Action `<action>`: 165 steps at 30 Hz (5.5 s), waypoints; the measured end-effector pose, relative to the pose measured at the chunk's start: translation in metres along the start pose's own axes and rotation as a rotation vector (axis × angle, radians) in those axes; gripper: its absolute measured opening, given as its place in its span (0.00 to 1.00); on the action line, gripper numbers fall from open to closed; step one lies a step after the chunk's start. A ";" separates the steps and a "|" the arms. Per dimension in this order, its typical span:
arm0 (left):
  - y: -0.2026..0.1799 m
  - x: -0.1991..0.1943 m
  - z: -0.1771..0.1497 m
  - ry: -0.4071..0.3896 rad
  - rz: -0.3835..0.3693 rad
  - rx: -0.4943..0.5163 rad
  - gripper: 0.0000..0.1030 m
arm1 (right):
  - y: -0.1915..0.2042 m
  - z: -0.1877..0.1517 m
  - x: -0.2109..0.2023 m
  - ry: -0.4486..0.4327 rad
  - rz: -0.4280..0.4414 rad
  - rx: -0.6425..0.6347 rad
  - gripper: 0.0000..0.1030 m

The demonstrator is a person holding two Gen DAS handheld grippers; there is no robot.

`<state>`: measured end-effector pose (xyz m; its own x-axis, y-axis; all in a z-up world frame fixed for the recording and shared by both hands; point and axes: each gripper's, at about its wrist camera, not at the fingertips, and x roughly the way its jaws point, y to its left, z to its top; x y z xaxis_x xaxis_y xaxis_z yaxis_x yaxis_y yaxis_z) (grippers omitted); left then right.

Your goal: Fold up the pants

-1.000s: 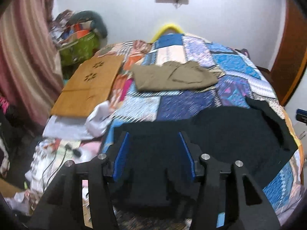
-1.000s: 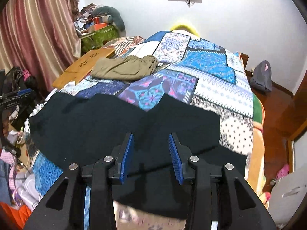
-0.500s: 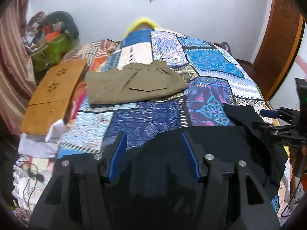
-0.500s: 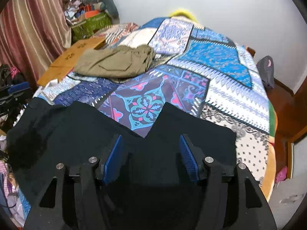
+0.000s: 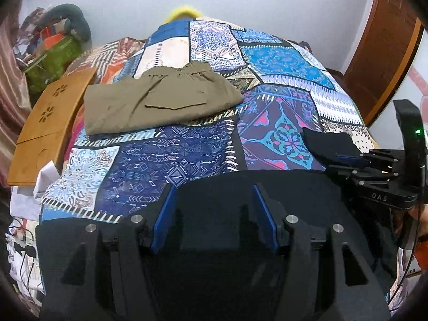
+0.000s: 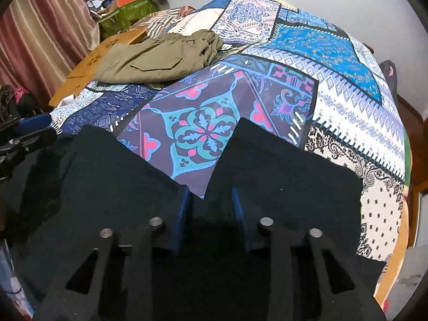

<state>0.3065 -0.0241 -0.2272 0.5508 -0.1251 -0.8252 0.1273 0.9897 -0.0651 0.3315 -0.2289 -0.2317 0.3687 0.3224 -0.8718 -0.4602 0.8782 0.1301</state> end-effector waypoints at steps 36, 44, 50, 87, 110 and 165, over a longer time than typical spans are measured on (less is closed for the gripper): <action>-0.212 0.008 -0.017 0.152 -0.146 0.316 0.61 | -0.111 -0.214 -0.130 -0.144 -0.044 0.416 0.22; -0.239 0.036 0.013 0.185 -0.149 0.361 0.61 | -0.140 -0.206 -0.152 -0.201 -0.144 0.397 0.35; -0.249 0.065 0.018 0.222 -0.142 0.399 0.61 | -0.163 -0.182 -0.150 -0.238 -0.158 0.384 0.39; -0.248 0.085 0.032 0.154 -0.102 0.379 0.01 | -0.197 -0.129 -0.066 -0.154 -0.198 0.307 0.17; -0.275 0.025 -0.024 0.179 -0.174 0.343 0.38 | -0.098 -0.174 -0.091 -0.107 -0.002 0.279 0.49; 0.203 -0.020 -0.074 0.117 0.088 -0.199 0.68 | 0.146 0.062 0.041 -0.005 0.100 -0.320 0.60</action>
<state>0.2604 0.1845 -0.2656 0.4517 -0.0407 -0.8913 -0.0877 0.9921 -0.0898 0.3296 -0.0650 -0.2193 0.3127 0.4040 -0.8597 -0.7240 0.6872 0.0596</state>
